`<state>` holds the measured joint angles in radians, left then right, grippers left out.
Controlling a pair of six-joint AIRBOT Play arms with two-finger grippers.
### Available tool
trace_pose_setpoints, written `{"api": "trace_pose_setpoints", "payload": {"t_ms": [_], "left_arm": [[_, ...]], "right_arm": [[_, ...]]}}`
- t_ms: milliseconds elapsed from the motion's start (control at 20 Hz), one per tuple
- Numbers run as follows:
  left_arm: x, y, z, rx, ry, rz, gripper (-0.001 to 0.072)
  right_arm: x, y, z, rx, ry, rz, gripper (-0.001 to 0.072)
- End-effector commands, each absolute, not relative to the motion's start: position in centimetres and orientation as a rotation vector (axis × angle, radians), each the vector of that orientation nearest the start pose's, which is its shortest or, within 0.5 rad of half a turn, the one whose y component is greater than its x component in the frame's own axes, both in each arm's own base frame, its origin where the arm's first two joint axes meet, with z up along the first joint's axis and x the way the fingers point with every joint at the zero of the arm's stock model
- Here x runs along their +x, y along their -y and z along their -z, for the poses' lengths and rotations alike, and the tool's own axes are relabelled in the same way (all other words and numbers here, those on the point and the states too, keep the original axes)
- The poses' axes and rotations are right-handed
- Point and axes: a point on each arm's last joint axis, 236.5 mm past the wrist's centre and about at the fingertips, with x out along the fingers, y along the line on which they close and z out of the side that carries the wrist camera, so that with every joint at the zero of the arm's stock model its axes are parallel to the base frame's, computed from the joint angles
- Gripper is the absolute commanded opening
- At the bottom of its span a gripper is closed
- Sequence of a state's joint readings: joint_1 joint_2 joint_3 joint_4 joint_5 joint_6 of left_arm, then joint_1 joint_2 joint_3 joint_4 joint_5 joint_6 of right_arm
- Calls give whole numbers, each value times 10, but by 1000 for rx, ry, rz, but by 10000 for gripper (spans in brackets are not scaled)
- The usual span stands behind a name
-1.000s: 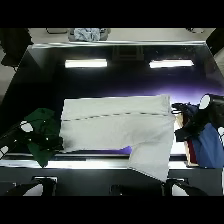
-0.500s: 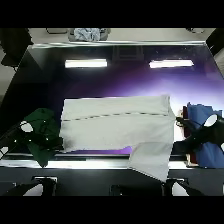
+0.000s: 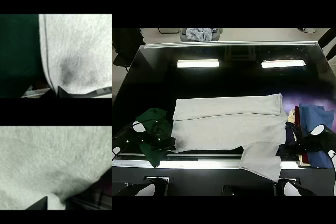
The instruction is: Fold the shirts.
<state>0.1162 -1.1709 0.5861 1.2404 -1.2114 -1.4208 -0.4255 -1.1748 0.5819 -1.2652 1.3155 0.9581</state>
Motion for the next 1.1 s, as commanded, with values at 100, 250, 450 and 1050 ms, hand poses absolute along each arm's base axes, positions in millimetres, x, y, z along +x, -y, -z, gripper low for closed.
{"api": "trace_pose_setpoints", "payload": {"t_ms": [100,250,450,1050], "left_arm": [[215,45,111,-337,-1671,159,35],[239,43,85,-313,-1593,175,33],[275,42,10,-258,-1396,208,29],[468,23,27,-309,-1376,208,33]], "right_arm": [[190,5,115,304,-1657,-350,45],[203,9,92,238,-1629,-433,44],[261,26,29,130,-1424,-405,40],[513,44,-2,106,-1122,-267,40]]}}
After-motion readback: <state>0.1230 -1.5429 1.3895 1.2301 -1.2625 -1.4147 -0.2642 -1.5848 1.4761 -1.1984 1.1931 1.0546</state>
